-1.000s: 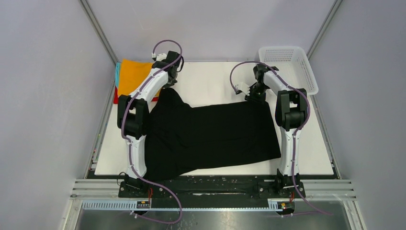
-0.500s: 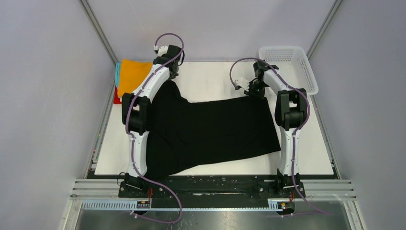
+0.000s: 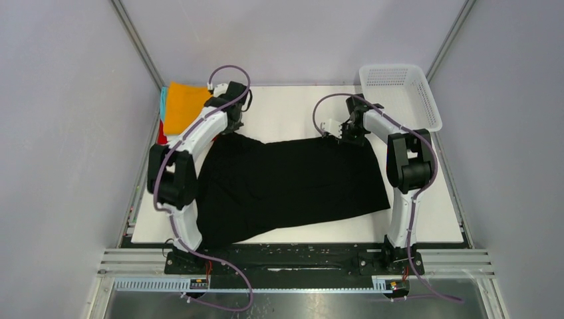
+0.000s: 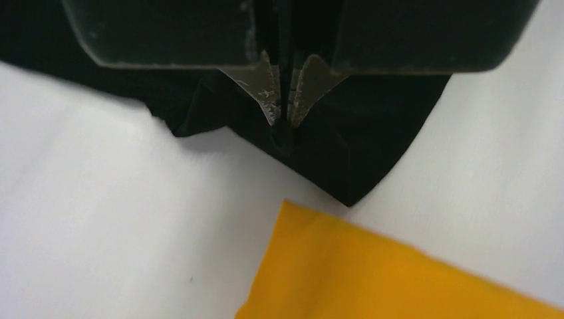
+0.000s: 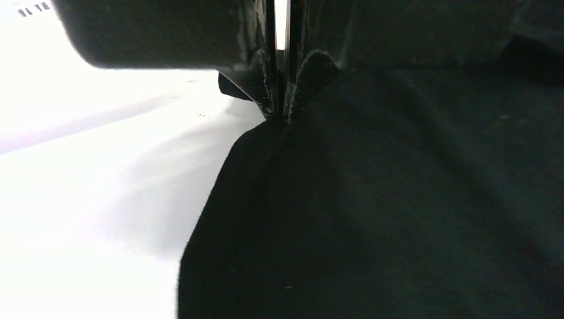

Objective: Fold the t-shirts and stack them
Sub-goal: Grab the side of the flattened tshirt furthest away from the robot with both arms, then fold the other side of the tshirt into a rectangle

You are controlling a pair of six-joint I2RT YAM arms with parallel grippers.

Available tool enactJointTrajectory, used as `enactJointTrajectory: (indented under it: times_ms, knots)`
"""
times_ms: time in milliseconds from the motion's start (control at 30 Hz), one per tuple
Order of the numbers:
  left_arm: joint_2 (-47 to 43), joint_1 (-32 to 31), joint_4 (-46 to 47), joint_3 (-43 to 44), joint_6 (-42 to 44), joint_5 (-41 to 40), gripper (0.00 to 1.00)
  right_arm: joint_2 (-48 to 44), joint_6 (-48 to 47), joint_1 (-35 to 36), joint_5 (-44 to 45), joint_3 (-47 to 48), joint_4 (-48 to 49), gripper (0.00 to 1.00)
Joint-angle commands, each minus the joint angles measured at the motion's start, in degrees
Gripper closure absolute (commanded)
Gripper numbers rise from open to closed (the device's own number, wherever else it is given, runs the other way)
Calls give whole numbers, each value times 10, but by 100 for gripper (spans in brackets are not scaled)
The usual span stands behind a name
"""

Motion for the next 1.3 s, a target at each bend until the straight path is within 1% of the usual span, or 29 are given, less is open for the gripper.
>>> enactJointTrajectory:
  times_ms: [0, 100, 233, 367, 500, 600, 733, 933, 1067, 1267]
  knots:
    - [-100, -25, 15, -71, -37, -3, 100, -83, -27, 10, 12, -54, 34, 99]
    - [-149, -46, 0, -116, -47, -13, 100, -125, -38, 10, 16, -93, 44, 99]
    - [-203, -72, -47, -154, -76, -23, 100, -172, -64, 11, 3, -149, 46, 99]
    - [-245, -100, -112, -185, -113, -39, 100, -213, -79, 10, 5, -189, 54, 99]
    - [-295, -124, -178, -214, -149, -39, 100, -250, -96, 10, 14, -230, 74, 99]
    - [-333, -142, -210, -243, -180, -32, 100, -278, -94, 10, 8, -251, 81, 99]
    - [-374, -165, -218, -281, -211, 5, 100, -309, -101, 10, 4, -276, 89, 99]
    - [-423, -185, -277, -307, -269, 9, 100, -334, -116, 10, 5, -299, 88, 99]
    - [-454, -192, -279, -334, -288, 29, 100, -343, -125, 10, 3, -315, 88, 98]
    - [-465, -208, -279, -365, -305, 67, 100, -348, -135, 10, 5, -330, 87, 95]
